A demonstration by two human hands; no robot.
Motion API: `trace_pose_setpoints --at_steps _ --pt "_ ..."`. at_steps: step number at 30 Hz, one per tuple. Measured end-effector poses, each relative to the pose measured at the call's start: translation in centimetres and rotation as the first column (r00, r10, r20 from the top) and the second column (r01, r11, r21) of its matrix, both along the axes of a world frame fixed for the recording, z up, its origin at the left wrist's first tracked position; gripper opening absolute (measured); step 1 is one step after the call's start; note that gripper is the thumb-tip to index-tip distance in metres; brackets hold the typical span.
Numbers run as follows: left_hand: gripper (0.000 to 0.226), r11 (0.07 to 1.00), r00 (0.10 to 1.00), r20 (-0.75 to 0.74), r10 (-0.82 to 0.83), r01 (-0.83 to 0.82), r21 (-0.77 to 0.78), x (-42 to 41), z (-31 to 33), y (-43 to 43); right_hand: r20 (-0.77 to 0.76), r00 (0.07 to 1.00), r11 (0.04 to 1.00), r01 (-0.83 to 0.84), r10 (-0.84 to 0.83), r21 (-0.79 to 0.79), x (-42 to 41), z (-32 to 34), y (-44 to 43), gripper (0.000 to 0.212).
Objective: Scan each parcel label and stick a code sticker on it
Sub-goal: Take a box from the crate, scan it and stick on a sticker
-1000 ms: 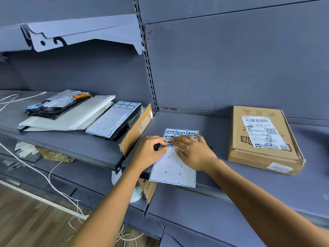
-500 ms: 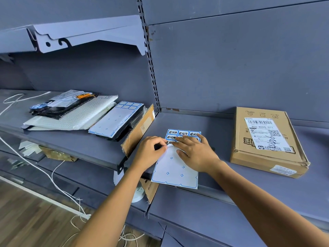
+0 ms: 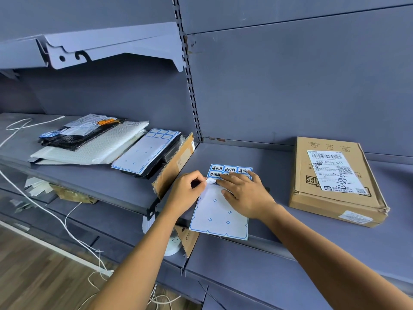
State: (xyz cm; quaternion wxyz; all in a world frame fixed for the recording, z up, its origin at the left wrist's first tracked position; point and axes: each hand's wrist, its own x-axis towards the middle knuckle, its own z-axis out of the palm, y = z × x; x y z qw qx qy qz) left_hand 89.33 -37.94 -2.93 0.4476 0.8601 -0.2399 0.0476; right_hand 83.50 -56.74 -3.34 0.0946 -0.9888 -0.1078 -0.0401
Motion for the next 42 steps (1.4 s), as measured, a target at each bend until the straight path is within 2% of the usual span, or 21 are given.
trace_pose_setpoints --at_steps 4,6,7,10,12,14,17,19,20,22,23,25,27,29,34,38,42 --pt "0.012 0.999 1.000 0.008 0.028 -0.028 -0.032 -0.1 0.2 0.1 0.019 1.000 1.000 -0.016 0.016 -0.011 0.0 -0.2 0.0 0.064" --pt "0.015 0.996 0.998 0.002 0.068 -0.067 -0.054 -0.1 0.2 0.3 0.031 0.999 1.000 -0.022 0.022 -0.008 0.1 -0.3 0.0 0.071" --pt "0.019 0.994 0.996 0.001 0.085 -0.085 -0.068 0.0 0.1 0.3 0.072 0.997 1.000 -0.021 0.021 -0.009 0.1 -0.4 0.0 0.072" --pt "0.022 0.989 0.994 -0.009 0.112 -0.112 -0.094 0.0 0.2 0.3 0.284 0.959 0.997 0.011 0.010 -0.073 0.1 -0.8 0.0 0.050" --pt "0.019 0.988 0.992 -0.023 0.122 -0.124 -0.096 0.1 0.3 0.3 0.376 0.927 0.994 0.036 0.004 -0.099 0.2 -1.2 -0.2 0.045" --pt "0.019 0.984 0.989 -0.037 0.141 -0.144 -0.107 0.1 0.4 0.2 0.472 0.881 0.997 0.031 0.005 -0.067 0.2 -1.0 0.0 0.042" --pt "0.020 0.971 0.981 -0.043 0.188 -0.193 -0.142 0.0 0.5 -0.3 0.523 0.850 0.998 0.066 -0.065 0.015 0.0 -0.3 0.5 0.035" --pt "0.016 0.969 0.982 -0.019 0.189 -0.189 -0.158 -0.4 0.7 -1.3 0.424 0.876 0.964 0.142 -0.228 0.224 -0.3 0.8 0.8 0.030" --pt "0.015 0.973 0.986 -0.001 0.169 -0.168 -0.159 -0.7 0.9 -2.0 0.274 0.911 0.902 0.190 -0.309 0.387 -0.4 1.7 0.9 0.031" --pt "0.012 0.980 0.990 0.037 0.137 -0.130 -0.152 -1.1 1.5 -3.6 -0.037 0.927 0.665 0.295 -0.373 0.686 -0.3 3.7 0.5 0.034" --pt "0.012 0.981 0.990 0.053 0.128 -0.119 -0.152 -1.3 1.8 -4.5 -0.126 0.914 0.541 0.334 -0.385 0.772 -0.3 4.5 0.1 0.036" --pt "0.015 0.981 0.987 0.110 0.118 -0.099 -0.168 -1.7 2.6 -5.9 -0.258 0.883 0.321 0.394 -0.392 0.861 -0.5 6.2 -0.8 0.041" --pt "0.016 0.985 0.972 0.215 0.096 -0.061 -0.164 -1.9 3.4 -7.0 -0.354 0.859 0.173 0.438 -0.370 0.882 -1.0 7.6 -1.9 0.041" --pt "0.020 0.989 0.943 0.328 0.062 -0.013 -0.148 -2.2 4.2 -8.0 -0.398 0.847 0.115 0.462 -0.352 0.880 -1.6 8.6 -3.3 0.040" --pt "0.021 0.993 0.802 0.598 0.017 0.056 -0.103 -2.5 5.7 -10.5 -0.444 0.837 0.058 0.485 -0.321 0.872 -3.7 10.3 -6.3 0.031" --pt "0.016 0.990 0.725 0.683 -0.087 0.141 -0.023 -2.8 5.5 -13.1 -0.487 0.802 0.067 0.539 -0.345 0.840 -5.5 10.5 -8.3 0.026" --pt "0.014 0.983 0.670 0.733 -0.118 0.186 -0.012 -3.7 5.3 -15.1 -0.521 0.785 0.054 0.568 -0.336 0.821 -6.7 10.6 -10.0 0.022"
